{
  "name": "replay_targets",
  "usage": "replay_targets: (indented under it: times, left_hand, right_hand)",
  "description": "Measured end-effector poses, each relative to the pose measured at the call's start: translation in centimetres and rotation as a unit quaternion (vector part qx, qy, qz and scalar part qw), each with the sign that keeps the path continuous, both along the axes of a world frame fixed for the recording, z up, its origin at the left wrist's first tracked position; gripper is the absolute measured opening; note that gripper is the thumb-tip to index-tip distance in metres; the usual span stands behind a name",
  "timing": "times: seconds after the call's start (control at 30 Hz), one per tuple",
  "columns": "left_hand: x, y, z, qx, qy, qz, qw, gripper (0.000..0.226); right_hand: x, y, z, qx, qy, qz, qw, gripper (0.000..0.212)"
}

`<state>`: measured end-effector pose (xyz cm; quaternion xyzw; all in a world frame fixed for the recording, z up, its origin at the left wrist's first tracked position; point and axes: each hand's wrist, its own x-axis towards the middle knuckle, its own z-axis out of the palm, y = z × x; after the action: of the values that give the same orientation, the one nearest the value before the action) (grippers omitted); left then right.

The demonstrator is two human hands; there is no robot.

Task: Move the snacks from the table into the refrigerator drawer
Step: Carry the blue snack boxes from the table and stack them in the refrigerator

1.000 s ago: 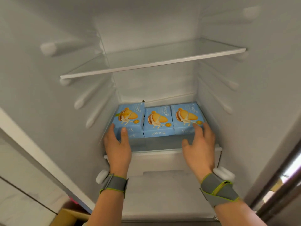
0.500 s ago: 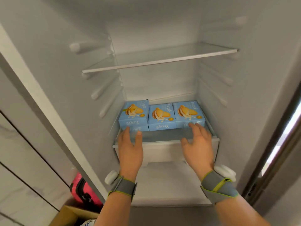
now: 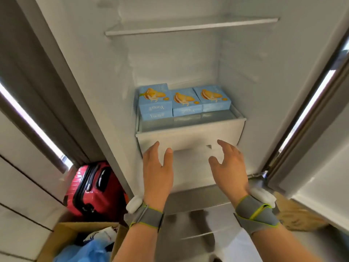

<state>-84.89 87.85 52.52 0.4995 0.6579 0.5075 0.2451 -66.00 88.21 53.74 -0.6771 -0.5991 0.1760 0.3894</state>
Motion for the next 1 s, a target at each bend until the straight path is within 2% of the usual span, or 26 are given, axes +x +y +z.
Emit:
replay_targets:
  times: [0.17,0.27,0.4,0.6,1.0]
  left_hand:
    - [1.5,-4.1,-3.5,-0.048,-0.017,-0.07,0.996,0.053]
    - [2.9,-5.6,-4.0,-0.05,-0.03,-0.109,0.992,0.051]
    - [5.6,-6.9,-3.2,-0.042,-0.05,-0.163,0.984,0.048]
    - [10.3,-9.8,-2.1,-0.027,-0.046,-0.234,0.971,0.047]
    - [21.5,-27.5,-1.0,0.007,0.005,-0.423,0.906,0.048]
  right_hand:
    - [1.1,-6.0,-2.5,-0.087,-0.032,-0.04,0.995,0.059]
    - [2.3,-8.9,-1.9,-0.104,-0.045,-0.075,0.991,0.06]
    - [4.5,-12.2,-0.8,-0.097,-0.055,-0.151,0.982,0.058]
    - [7.4,-18.0,1.1,-0.073,-0.045,-0.201,0.976,0.053]
    - [14.7,-40.9,1.5,-0.05,-0.043,-0.37,0.927,0.056]
